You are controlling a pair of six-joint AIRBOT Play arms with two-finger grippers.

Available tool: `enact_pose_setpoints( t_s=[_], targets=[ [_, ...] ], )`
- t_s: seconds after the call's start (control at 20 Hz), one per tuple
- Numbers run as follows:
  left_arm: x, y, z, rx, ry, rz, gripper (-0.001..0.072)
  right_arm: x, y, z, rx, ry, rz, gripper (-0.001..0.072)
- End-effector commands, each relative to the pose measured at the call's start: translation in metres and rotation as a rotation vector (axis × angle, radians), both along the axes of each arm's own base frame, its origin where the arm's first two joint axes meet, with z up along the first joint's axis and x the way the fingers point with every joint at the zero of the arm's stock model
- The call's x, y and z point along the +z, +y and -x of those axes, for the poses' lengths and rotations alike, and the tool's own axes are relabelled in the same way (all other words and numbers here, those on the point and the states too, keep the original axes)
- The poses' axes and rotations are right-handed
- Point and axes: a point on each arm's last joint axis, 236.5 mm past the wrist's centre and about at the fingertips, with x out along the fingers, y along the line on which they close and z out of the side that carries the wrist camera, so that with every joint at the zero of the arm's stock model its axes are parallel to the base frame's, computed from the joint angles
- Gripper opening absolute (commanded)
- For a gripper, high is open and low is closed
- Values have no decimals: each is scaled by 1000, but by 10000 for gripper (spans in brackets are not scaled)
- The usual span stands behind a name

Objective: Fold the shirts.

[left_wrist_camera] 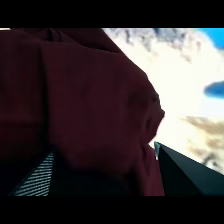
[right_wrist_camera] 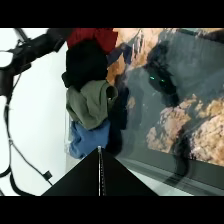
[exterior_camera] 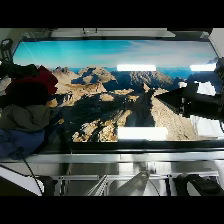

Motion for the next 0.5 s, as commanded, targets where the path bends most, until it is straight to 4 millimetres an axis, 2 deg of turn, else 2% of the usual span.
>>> enact_pose_setpoints(
  t_s=[0.0, 0.15, 0.3, 0.35, 0.45],
  targets=[
    [-59, 12, -23, -5, 58, -10, 711, 1, -1, -2, -9, -5, -2, 17],
    [-78, 30, -14, -22, 138, -94, 666, 2, -3, -6, -26, -15, -4, 17],
    [-67, 18, -16, -33, 138, -50, -3, 0, -3, -7, -25, -8, -3, 17],
    [-52, 7, -22, -32, 110, -10, 16, 0, -3, -8, -25, -8, -2, 17],
    [-3, -29, -36, -39, -6, 135, 17, -2, -3, -9, -24, -3, 3, 17]
  ],
)
